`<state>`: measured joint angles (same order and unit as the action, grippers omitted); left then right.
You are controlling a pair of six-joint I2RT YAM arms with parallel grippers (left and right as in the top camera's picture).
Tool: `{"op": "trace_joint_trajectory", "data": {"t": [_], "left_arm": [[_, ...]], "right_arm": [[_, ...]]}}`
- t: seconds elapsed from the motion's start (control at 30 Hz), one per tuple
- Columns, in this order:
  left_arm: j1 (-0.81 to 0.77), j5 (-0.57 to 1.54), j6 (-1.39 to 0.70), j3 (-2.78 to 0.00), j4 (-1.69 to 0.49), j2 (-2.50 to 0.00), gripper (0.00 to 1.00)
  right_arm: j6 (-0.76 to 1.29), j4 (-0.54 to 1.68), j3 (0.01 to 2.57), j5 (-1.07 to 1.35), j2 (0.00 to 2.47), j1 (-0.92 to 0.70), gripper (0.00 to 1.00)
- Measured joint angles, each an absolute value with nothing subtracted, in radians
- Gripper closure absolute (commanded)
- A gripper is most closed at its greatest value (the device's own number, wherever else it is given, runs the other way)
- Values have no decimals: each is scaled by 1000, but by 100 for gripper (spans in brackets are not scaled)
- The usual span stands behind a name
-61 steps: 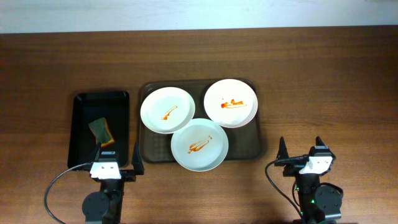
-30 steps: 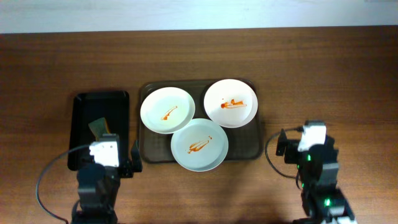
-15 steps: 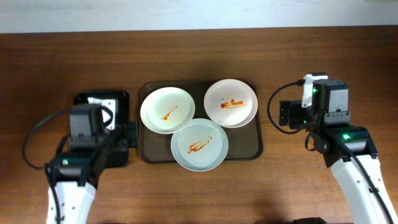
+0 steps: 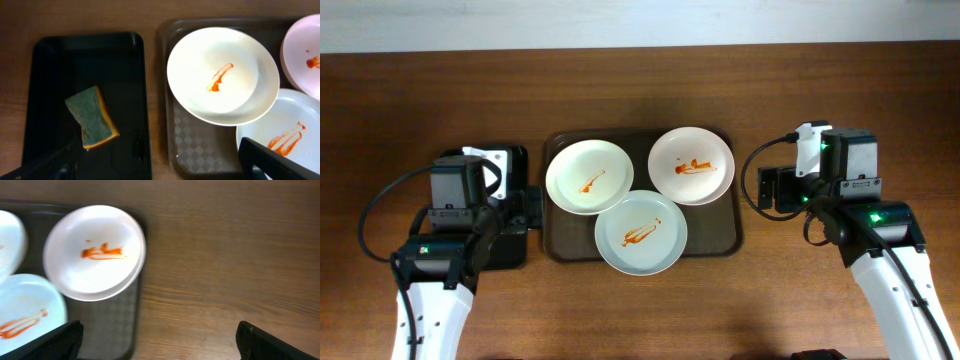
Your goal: Clean dirty plates on tray and stack at the side
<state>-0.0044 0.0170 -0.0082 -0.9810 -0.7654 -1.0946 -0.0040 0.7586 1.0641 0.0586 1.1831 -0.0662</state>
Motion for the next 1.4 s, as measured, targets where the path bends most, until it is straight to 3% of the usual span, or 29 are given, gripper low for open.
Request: {"op": "trace_joint_trajectory", "data": {"t": [0.1,0.23,0.47,0.6,0.97,1.0,1.07,1.3,1.4], "left_arm": [[-4,-49,-40,-981,-756,-1114,1],[10,-127,-105,-984,-738,-1205,11],[75,-162,-221,-987,-703,-1427,11],[130,-166,-305,-987,-675,-1486,16],[204,-173,-360,-987,-593,-1583,16],[204,-173,-361,-987,-590,-1599,27],[204,-173,-362,-987,-579,-1642,37],[204,-173,-364,-987,-559,-1741,47],[204,-173,-364,-987,-536,-1766,57]], "right_arm": [[-3,754,1064,107,1183,-66,2],[4,752,1064,130,1183,-67,5],[8,771,1064,157,1197,-67,8],[8,782,1064,162,1232,-67,10],[12,793,1064,179,1268,-67,11],[12,794,1064,179,1268,-67,11],[12,793,1064,179,1268,-67,11],[15,793,1064,179,1268,-67,11],[15,794,1064,179,1268,-66,11]]}}
